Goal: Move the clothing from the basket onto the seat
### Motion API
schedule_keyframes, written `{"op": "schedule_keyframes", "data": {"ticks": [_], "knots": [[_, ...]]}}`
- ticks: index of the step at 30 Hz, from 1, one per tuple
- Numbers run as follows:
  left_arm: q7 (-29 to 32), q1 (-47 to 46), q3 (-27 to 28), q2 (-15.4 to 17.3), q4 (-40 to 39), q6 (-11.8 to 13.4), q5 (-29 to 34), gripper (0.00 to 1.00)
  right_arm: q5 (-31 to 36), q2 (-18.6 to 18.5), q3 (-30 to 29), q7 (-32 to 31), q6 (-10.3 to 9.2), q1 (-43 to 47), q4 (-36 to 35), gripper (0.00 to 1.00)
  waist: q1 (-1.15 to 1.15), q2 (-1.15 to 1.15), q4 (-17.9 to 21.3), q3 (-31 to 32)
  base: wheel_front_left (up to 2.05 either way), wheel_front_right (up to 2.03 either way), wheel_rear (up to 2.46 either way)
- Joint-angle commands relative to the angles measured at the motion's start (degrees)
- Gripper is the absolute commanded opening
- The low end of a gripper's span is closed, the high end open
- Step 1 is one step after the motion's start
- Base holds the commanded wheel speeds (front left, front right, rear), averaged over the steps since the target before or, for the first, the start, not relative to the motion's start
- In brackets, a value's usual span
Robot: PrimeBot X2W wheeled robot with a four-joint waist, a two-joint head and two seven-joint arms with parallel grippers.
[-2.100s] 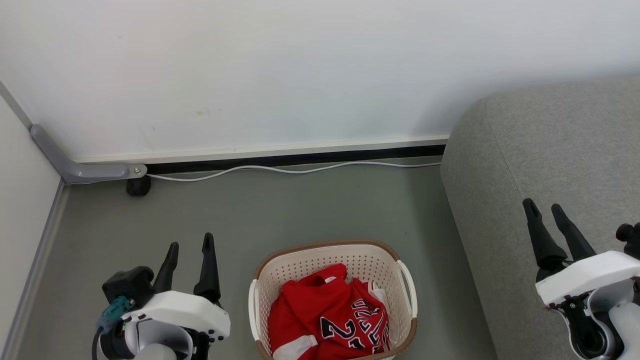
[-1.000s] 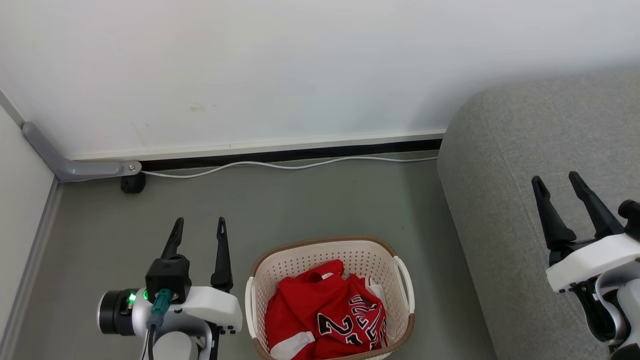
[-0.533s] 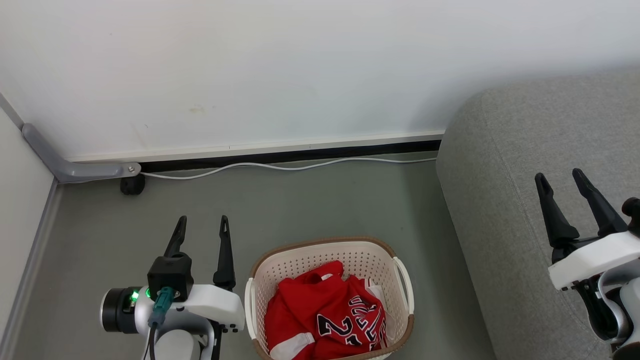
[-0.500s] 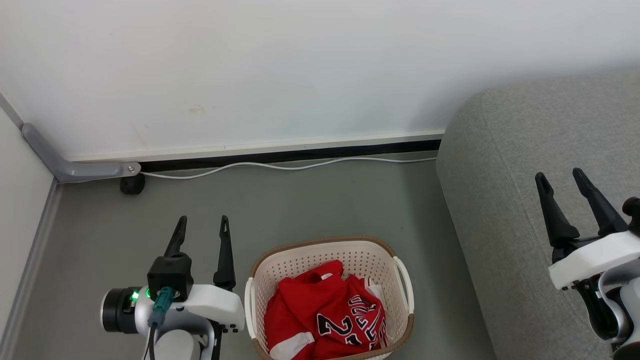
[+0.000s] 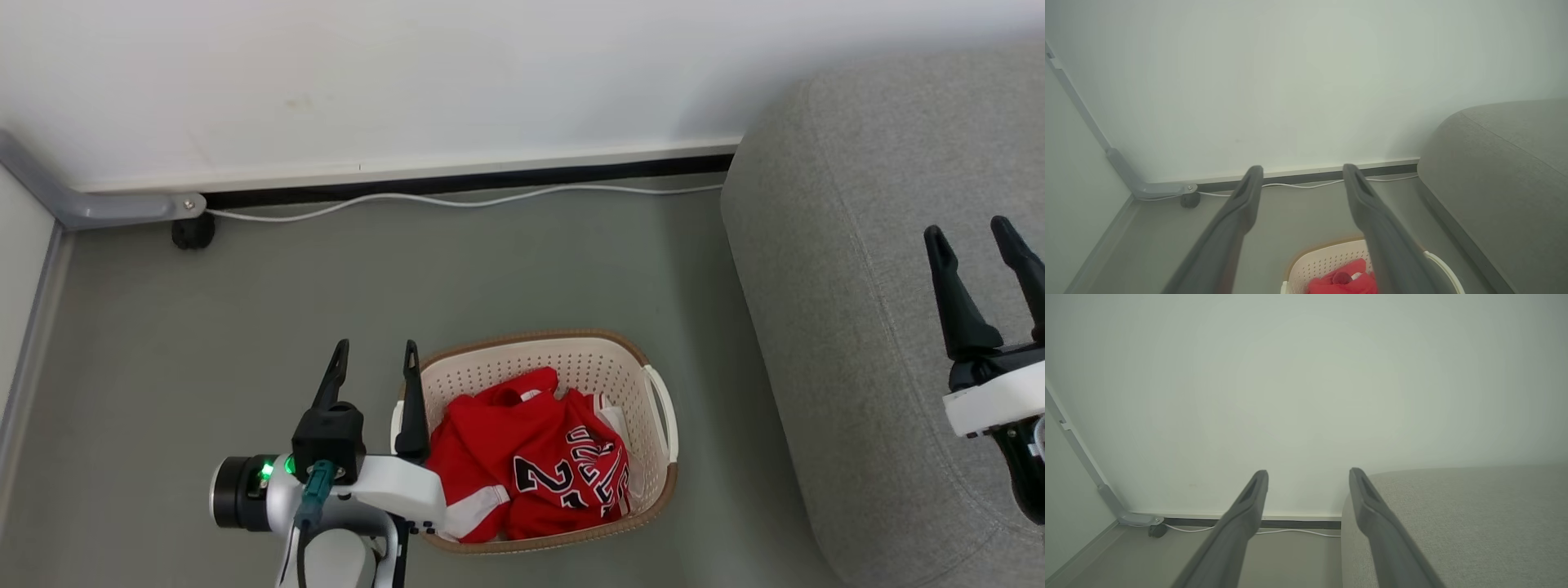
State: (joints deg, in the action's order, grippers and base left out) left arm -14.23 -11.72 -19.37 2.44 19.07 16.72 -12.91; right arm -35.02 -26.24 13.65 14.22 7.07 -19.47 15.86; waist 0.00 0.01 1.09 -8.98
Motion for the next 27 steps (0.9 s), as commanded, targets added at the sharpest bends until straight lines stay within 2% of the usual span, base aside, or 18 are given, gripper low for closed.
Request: {"op": "schedule_keyframes", "data": {"ticks": [1,11,15,20,27], "knots": [[-0.8,-3.4,0.3,0.4,-2.0,1.4,-0.6,1.00,-0.7,-2.5,0.1,0.8,0.42,-1.1,-2.5,1.00,0.00,-0.01,-0.1,-3.4,0.00,0.00,0.00],[-0.8,-9.9,-10.4,0.4,-3.7,9.3,-3.7,1.00,-4.4,-8.6,-3.5,0.8,0.42,-2.3,-10.4,1.00,0.00,-0.01,0.1,-15.7,0.00,0.00,0.00],[-0.8,-13.9,-14.9,0.4,-3.4,10.6,-5.0,1.00,-5.7,-10.7,-5.0,0.8,0.42,-3.1,-13.7,1.00,0.00,-0.01,0.4,-20.7,0.00,0.00,0.00],[-0.8,-19.4,-19.9,0.4,-0.8,9.7,-7.5,1.00,-6.9,-12.8,-6.7,0.8,0.42,-4.4,-17.5,1.00,0.00,-0.01,1.3,-26.8,0.00,0.00,0.00],[-0.8,-26.5,-26.3,0.4,6.7,5.0,-12.9,1.00,-7.8,-14.0,-8.4,0.8,0.42,-6.5,-21.8,1.00,0.00,-0.01,3.2,-33.8,0.00,0.00,0.00]]}}
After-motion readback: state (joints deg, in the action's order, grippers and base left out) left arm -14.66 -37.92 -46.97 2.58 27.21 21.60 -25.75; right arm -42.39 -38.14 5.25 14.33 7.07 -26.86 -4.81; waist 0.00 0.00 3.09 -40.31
